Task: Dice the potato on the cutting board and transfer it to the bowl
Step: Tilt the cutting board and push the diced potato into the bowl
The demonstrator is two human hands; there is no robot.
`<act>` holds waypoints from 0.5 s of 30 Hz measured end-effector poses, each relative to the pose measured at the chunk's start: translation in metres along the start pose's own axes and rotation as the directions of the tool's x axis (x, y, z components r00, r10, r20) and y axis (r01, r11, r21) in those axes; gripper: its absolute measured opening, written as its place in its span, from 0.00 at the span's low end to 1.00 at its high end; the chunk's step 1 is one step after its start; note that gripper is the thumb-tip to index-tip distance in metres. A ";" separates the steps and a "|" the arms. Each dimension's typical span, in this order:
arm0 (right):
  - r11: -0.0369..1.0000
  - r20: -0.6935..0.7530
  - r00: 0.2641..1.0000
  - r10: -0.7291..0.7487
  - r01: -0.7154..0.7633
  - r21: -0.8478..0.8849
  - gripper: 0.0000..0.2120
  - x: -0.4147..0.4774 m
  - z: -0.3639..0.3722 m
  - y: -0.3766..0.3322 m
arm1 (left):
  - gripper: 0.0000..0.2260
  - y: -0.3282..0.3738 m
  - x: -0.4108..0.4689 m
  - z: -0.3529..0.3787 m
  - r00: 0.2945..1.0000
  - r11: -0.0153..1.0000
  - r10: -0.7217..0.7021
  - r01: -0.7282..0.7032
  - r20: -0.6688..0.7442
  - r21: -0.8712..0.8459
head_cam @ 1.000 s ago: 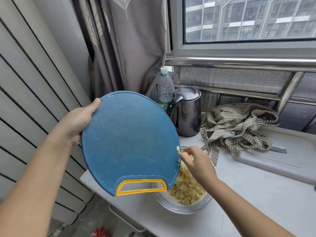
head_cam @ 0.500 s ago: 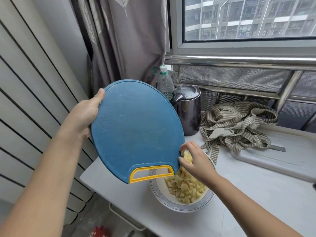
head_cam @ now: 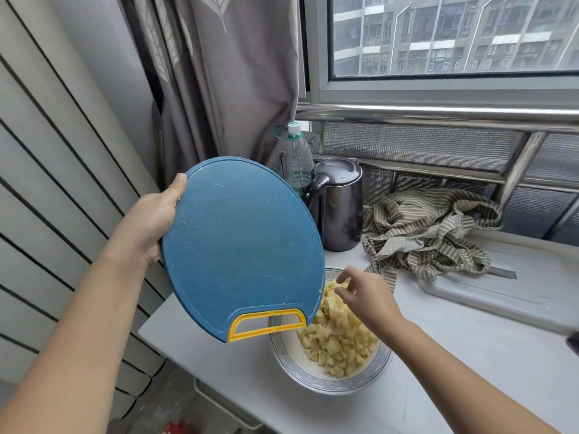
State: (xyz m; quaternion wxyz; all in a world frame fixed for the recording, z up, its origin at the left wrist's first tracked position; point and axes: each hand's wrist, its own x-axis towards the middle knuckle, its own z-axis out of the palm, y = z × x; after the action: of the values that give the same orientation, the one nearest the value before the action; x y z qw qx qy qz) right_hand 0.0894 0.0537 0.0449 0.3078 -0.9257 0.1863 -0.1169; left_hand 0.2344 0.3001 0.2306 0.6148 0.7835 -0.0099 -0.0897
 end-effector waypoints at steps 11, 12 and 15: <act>0.999 0.109 0.994 -0.004 0.008 -0.038 0.06 0.003 0.008 -0.014 | 0.19 -0.004 0.000 0.001 0.999 0.997 0.001 0.002 0.043 -0.077; 0.991 0.151 0.988 0.017 0.003 -0.133 0.06 0.003 0.008 -0.016 | 0.19 -0.006 0.001 0.000 0.999 0.996 -0.001 0.005 0.045 -0.084; 0.949 0.250 0.962 0.113 -0.030 -0.313 0.10 0.001 0.010 -0.012 | 0.17 -0.010 0.004 -0.006 0.999 0.991 -0.016 0.021 0.036 -0.134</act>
State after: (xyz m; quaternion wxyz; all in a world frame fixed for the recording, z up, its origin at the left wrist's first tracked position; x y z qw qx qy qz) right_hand 0.0971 0.0669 0.0444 0.1869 -0.9619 0.1932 0.0493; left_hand 0.2384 0.3078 0.2217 0.6651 0.7386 -0.0073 -0.1097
